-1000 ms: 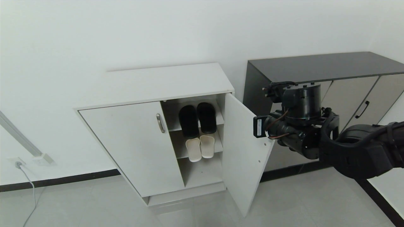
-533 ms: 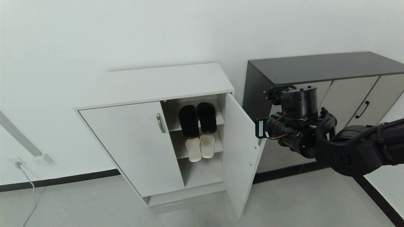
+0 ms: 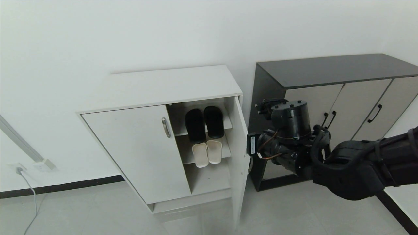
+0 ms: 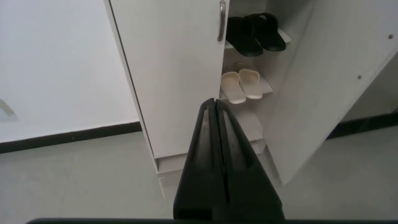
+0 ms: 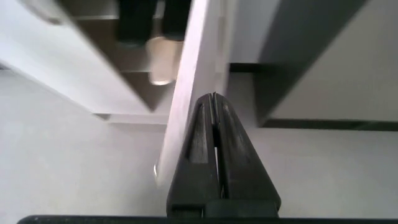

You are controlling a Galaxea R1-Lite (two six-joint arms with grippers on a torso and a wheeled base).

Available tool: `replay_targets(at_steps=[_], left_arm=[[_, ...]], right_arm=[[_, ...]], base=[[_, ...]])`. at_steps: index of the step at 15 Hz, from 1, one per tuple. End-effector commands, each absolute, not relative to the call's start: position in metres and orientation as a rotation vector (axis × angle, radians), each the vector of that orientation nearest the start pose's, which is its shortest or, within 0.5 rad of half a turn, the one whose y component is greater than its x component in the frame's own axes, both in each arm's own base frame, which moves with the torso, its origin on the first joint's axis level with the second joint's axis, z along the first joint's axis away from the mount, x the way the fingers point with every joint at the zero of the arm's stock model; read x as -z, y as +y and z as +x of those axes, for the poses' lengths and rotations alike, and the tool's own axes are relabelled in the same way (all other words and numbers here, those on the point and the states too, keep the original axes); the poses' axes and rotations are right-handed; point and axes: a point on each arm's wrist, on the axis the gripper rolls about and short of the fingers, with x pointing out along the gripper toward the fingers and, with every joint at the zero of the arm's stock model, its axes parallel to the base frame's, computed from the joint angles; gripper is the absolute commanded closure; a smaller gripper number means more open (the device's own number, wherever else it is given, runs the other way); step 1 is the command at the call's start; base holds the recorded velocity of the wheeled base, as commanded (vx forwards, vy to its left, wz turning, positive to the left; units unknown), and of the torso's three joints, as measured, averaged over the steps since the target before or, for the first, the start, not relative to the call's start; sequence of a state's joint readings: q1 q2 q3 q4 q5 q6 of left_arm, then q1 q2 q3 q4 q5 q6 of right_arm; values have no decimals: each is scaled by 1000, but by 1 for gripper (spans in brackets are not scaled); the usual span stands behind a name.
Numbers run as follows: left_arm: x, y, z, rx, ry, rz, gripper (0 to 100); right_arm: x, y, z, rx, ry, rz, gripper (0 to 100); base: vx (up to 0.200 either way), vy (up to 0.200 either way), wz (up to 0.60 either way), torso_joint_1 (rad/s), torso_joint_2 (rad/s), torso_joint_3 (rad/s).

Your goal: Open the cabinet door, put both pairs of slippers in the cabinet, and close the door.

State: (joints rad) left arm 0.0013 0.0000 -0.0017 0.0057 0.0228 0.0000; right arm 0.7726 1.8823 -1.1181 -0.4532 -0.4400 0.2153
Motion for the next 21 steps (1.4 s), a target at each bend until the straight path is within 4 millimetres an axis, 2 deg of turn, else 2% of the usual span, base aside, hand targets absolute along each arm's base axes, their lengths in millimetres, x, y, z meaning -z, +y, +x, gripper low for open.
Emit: replay_targets(at_steps=[1,4,7,11,17,21], left_arm=[[-75,0,-23,-25,6,0,100],[-75,0,-23,-25,6,0,100],[-75,0,-23,-25,6,0,100],[-75,0,-23,-25,6,0,100],[-75,0,-23,-25,5,0,100],[-75,1,-23,-26,3,0,100]], right_arm=[[-199,255,246,-371,278,55,100],[-204,243,230,-503,299,65,100],[-209,238,227,-514,291,65,100],[-205,240,226,-519,297,44,100],[-203,238,225,-517,304,40,100],[-202,237,226,-514,282,29,100]], base=[[0,0,0,0,0,0],[0,0,0,0,0,0],[0,0,0,0,0,0],[0,0,0,0,0,0],[0,0,600,6,2,5],[0,0,0,0,0,0]])
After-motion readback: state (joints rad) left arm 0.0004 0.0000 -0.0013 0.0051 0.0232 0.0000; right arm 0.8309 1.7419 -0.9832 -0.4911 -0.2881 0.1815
